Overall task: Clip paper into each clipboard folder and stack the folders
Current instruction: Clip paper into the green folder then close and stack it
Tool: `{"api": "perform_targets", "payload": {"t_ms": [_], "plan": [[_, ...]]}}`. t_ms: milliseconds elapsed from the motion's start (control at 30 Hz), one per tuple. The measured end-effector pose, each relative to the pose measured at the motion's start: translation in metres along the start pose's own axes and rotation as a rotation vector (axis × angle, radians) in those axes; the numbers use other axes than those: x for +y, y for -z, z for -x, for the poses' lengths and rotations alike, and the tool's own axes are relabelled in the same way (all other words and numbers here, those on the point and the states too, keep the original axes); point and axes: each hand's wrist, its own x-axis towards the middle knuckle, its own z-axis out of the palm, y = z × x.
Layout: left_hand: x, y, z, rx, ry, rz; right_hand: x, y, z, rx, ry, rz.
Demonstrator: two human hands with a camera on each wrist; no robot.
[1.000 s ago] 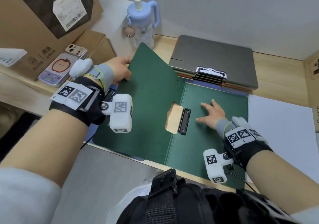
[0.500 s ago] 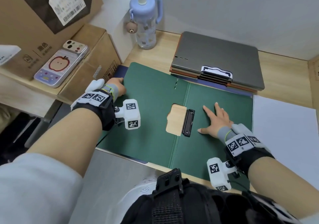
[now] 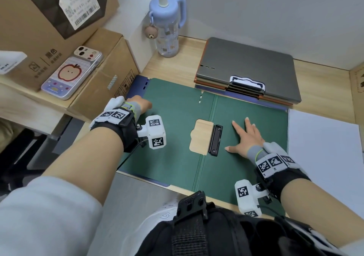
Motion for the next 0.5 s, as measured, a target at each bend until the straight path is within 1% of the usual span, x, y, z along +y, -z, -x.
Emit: {"api": "perform_targets", "payload": {"t_ms": [167, 267, 333, 400, 500], "plan": [[0.018, 0.000, 0.017, 0.028, -0.071, 0.120, 0.002, 0.004, 0.002, -0.026, 0.027, -0.058], [0.040, -0.001, 0.035, 0.008, -0.180, 0.280, 0.005, 0.011, 0.003, -0.026, 0.041, -0.226], [0.058, -0.008, 0.051, -0.058, -0.258, 0.448, 0.011, 0.017, 0.004, 0.000, 0.041, -0.377], [0.075, -0.014, 0.070, -0.162, -0.308, 0.570, 0.016, 0.023, 0.006, 0.036, 0.058, -0.491], [0.104, -0.035, 0.095, -0.356, -0.361, 0.661, 0.031, 0.030, 0.012, 0.120, 0.036, -0.633]]}}
